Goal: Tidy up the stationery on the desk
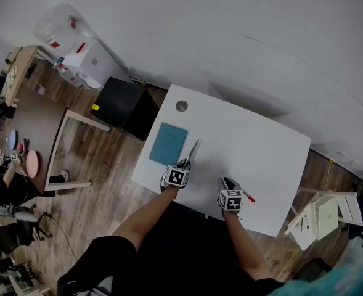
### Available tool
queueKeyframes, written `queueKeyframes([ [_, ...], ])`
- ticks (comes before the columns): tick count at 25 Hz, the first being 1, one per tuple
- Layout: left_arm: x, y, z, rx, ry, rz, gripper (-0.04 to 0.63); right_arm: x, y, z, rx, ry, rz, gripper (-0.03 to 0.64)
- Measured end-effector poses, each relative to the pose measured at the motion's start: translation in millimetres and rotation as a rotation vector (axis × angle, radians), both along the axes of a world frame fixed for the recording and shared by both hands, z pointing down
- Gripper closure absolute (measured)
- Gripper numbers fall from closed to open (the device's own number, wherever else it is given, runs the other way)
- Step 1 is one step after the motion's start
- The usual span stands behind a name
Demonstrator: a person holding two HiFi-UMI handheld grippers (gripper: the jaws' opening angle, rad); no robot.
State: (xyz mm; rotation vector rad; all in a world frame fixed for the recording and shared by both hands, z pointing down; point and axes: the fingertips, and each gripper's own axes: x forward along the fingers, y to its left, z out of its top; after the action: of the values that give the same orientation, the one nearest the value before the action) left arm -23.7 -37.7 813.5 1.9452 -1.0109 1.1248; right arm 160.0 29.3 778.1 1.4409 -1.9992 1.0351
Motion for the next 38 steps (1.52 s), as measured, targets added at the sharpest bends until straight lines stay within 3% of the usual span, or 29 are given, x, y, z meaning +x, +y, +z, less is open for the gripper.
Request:
queueKeyframes([
  [7,-17,-6,4,-0.035,0.022,-0.142,0.509,-3,-1,-1,-0.011,0.008,-0.006,0.520],
  [18,-16,1,30,-0.060,-0.011,-0.195,0.508,1,1,6,-0.033,-0.002,-0.023,0.520],
  [21,-15,1,24,-0.064,-0.009,-0.174,0.506,4,-1,6,-0.031,0.018,-0.007,0.520],
  [25,-5,-2,10,-0.046,0.058,-0.143,0.444,5,2,4,-0.022,0.059,-0.026,0.520],
  [29,-4,3,2,-0.023,0.046,-0.103,0.417,1,15,4,-0.027,0.066,-0.046,0.520],
  [33,3,10,4,0.002,0.066,-0.096,0.412,1,24,2,-0.031,0.066,-0.015,0.520],
  [38,29,22,-17,0.020,0.124,-0.006,0.440,15,38,-7,-0.019,0.089,0.020,0.520],
])
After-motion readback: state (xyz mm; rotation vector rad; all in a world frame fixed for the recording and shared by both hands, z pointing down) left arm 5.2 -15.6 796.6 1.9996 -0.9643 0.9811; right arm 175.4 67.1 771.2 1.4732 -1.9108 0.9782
